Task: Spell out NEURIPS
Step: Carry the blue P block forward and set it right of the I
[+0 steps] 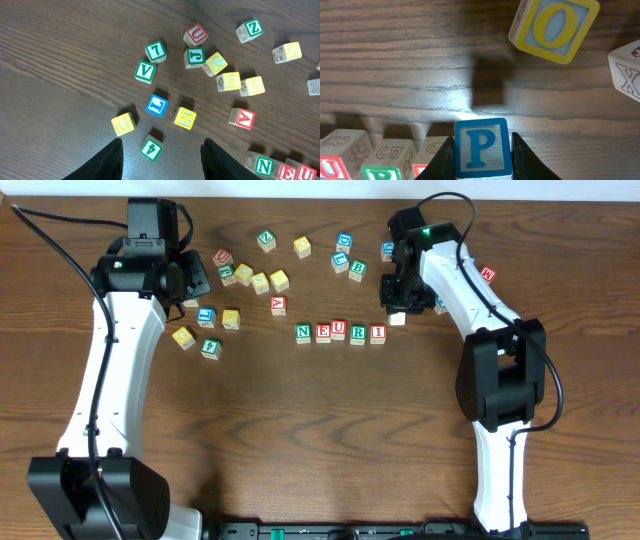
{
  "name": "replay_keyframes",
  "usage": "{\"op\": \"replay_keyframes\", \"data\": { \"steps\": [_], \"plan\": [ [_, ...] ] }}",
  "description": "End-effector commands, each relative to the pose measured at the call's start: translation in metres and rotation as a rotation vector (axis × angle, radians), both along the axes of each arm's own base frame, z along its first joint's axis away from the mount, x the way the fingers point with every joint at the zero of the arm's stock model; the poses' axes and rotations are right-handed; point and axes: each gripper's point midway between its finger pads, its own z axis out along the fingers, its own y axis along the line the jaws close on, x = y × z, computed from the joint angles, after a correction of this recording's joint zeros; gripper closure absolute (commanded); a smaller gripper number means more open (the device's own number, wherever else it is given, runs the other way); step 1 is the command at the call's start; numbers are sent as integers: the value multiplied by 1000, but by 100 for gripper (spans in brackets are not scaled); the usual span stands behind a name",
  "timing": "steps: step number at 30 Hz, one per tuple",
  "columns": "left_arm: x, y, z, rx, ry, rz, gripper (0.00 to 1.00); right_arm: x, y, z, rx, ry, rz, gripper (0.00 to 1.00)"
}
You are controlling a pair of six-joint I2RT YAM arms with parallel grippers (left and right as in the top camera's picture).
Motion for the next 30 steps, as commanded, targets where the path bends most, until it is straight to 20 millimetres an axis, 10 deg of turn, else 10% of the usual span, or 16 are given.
{"op": "replay_keyframes", "data": {
  "steps": [1,30],
  "plan": [
    [-1,2,1,2,-2,10,50,-3,-3,0,-33,-4,12,80],
    [-1,2,1,3,-2,10,50,-36,5,-15,-57,103,46,71]
  ]
}}
